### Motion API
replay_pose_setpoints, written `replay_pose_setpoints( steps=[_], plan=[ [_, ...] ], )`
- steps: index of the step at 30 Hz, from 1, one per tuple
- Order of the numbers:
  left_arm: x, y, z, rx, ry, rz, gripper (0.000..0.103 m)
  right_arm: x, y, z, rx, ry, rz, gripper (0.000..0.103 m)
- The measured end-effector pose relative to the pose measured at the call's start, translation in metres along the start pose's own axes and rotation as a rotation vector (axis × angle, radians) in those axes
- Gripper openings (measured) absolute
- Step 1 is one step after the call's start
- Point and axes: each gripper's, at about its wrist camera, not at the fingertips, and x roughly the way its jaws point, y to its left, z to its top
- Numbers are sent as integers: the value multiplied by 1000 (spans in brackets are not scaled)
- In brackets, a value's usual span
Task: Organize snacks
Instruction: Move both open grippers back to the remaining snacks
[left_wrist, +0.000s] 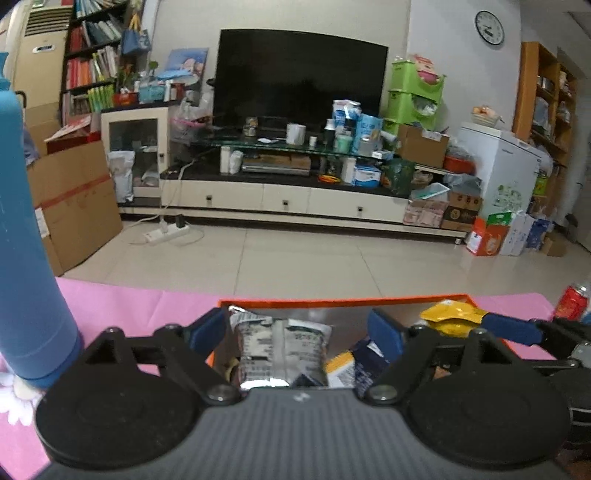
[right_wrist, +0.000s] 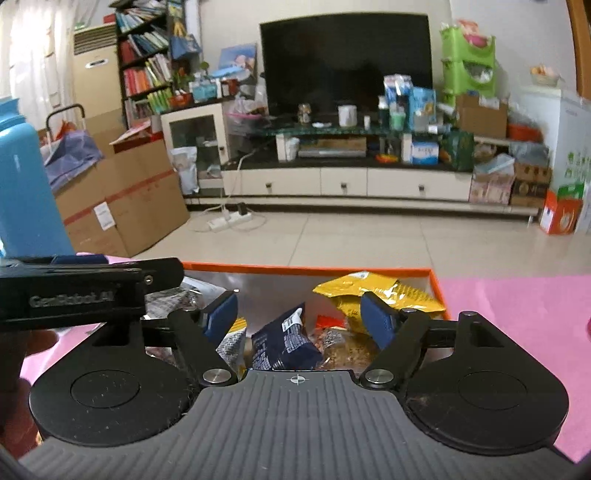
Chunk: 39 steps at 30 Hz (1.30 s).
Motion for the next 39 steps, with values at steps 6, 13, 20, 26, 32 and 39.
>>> replay_pose_setpoints(
  steps=[6, 13, 20, 26, 32, 39],
  plan=[
    [-53, 12, -18, 6, 30, -30, 82, -65, -17, -18, 43, -37, 11, 75],
    [-109, 39, -111, -21, 219, -25, 83, -142, -65, -98, 185, 52, -10, 81],
    [-149, 62, -186, -60, 354, 1, 83, -180, -113, -165, 407, 148, 16, 81],
    [-148, 50, -199, -83, 377, -58, 83, -182, -109, -183, 386, 195, 55, 81],
    [-136, 1, -186, 60, 329, -133, 83, -167, -64, -176, 220, 223, 103, 81],
    [-102, -23, -183, 143, 344, -105, 83, -157, -51, -171, 186, 246, 106, 81]
  ],
)
